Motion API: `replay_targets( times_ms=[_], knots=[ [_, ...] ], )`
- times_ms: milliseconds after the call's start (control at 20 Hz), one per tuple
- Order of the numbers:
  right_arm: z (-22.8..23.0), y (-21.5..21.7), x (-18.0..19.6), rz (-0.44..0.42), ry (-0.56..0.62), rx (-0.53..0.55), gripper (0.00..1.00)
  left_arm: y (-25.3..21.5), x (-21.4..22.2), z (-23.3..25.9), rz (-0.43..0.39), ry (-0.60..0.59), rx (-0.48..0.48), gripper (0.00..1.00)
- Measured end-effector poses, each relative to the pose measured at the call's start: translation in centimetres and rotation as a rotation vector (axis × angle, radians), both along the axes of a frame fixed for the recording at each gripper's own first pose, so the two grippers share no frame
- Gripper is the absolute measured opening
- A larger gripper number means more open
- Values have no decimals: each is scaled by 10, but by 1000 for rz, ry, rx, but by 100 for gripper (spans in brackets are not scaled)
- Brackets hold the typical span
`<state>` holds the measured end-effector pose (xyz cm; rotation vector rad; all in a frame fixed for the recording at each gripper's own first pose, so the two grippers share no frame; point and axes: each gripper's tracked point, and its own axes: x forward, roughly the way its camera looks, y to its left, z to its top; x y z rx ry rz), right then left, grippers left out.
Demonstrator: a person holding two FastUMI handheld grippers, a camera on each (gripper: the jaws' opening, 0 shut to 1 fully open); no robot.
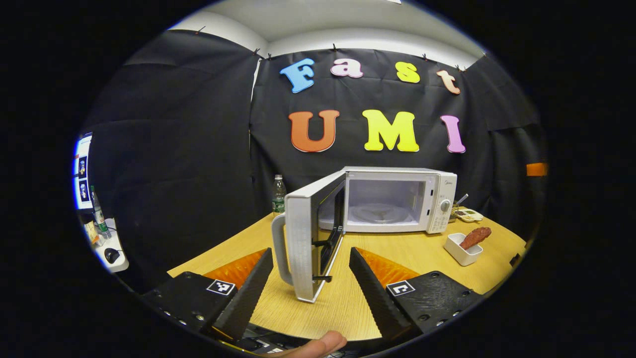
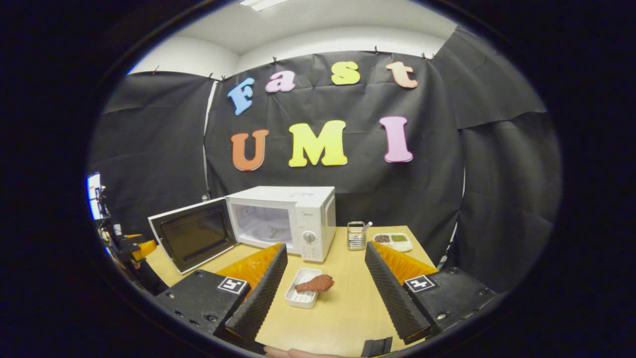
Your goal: Open the microwave oven with the left hand, put the food in, and close the microwave oven.
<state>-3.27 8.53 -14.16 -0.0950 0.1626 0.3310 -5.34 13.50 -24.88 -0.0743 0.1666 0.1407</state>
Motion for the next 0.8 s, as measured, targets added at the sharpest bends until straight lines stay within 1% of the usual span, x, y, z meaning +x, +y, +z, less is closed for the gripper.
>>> replay_targets(
  times_ms=[50,250,400,450,550,700,800],
  knots=[
    [-4,0,7,4,10,-19,100,3,3,11,20,-21,-3,95],
    [-14,0,41,22,77,-66,100,-17,13,53,4,-70,-44,94],
    [-23,0,67,37,142,-64,100,-33,27,93,-27,-123,-23,94],
    [-29,-2,74,36,168,-62,100,-40,31,102,-37,-120,-23,94],
    [-44,1,88,56,249,-63,100,-56,43,125,-67,-140,-7,94],
    [-75,1,103,92,396,-74,100,-77,60,157,-83,-171,32,94],
    [-99,4,102,138,513,-75,100,-93,71,170,-99,-177,47,93]
  ],
)
